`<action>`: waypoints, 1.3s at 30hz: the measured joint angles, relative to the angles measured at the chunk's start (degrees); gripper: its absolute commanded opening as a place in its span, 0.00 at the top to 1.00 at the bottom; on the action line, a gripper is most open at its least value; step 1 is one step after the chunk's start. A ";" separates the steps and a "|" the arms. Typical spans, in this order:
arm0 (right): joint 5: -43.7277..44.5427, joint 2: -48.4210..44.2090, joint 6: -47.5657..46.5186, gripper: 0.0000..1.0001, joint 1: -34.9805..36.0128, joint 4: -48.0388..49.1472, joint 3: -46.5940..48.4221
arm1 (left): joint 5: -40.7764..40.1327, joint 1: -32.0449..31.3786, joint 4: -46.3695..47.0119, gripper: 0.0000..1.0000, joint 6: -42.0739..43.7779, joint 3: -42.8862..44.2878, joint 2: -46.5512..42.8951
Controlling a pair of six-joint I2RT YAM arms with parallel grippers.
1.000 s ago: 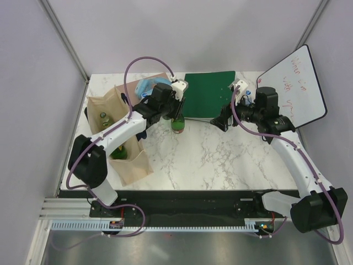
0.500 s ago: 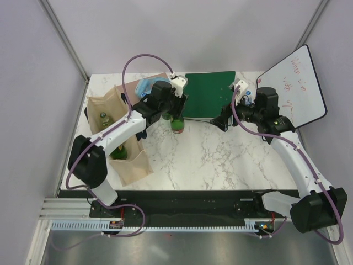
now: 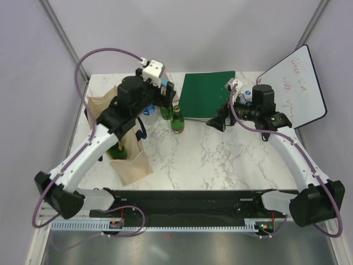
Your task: Take the beverage out of the canvas bag
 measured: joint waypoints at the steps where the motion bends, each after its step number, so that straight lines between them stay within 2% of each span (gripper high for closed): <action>1: -0.33 0.63 -0.09 0.02 0.61 -0.13 0.66 | -0.94 0.00 -0.24 0.03 -0.15 -0.57 -2.16; 4: -0.94 2.58 -1.18 0.02 4.24 -0.50 3.37 | -4.02 0.02 -2.69 0.01 -1.42 -3.10 -10.56; 9: -2.12 6.84 -2.40 0.10 13.33 -1.68 10.32 | -8.09 0.02 -10.08 0.00 -6.19 -4.98 -21.79; 17: -1.55 18.21 -1.29 0.23 27.34 -1.84 28.17 | -16.31 0.00 -23.74 0.00 -18.21 -5.84 -33.42; 26: 7.87 33.90 2.36 0.31 41.09 -1.77 44.19 | -25.11 0.00 -37.99 0.00 -33.20 -6.23 -36.06; 32: 12.57 42.38 4.17 0.32 44.85 -1.99 50.80 | -27.19 0.00 -41.79 0.00 -37.92 -6.19 -37.66; 39: 14.38 49.64 4.94 0.32 45.38 -1.40 55.65 | -34.25 0.00 -49.05 0.00 -42.95 -3.76 -39.56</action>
